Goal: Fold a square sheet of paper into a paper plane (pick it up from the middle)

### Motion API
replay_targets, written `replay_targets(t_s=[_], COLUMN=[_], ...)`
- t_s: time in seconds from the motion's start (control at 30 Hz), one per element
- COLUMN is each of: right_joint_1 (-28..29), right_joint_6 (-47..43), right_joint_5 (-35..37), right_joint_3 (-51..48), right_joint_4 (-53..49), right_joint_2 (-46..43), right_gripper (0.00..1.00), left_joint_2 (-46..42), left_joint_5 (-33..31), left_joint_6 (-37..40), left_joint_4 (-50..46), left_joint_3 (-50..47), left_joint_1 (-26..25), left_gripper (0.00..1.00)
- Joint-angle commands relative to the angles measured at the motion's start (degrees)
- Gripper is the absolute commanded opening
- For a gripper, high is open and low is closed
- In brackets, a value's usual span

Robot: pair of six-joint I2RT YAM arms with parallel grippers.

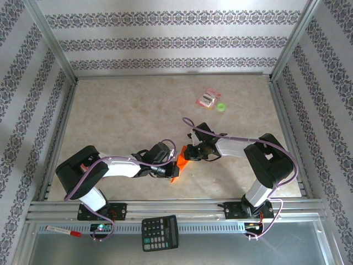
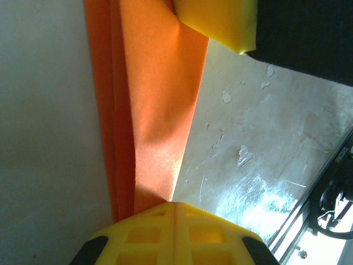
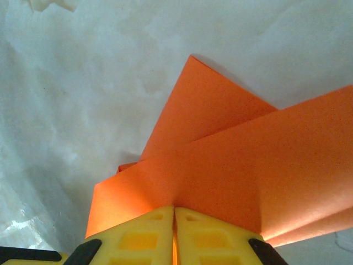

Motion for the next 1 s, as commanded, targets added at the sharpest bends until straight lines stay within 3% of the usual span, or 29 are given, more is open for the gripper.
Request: replay_targets(t_s=[0.0, 0.97], right_joint_1=[-0.6, -0.5], right_joint_6=[-1.4, -2.0], right_joint_5=[4.4, 4.5], right_joint_3=[-1.2, -0.9], right_joint_4=[-3.9, -4.9], right_joint_2=[2.7, 3.4], right_gripper=[0.1, 0.09], left_joint_2=[0.1, -0.3], left_joint_5=[0.4, 0.9], left_joint_6=[-0.1, -1.4], left_joint_4=[0.0, 1.5], left_joint_3=[-0.9, -4.5], left_joint_1=[0.8, 3.2], left_gripper=[0.01, 0.01])
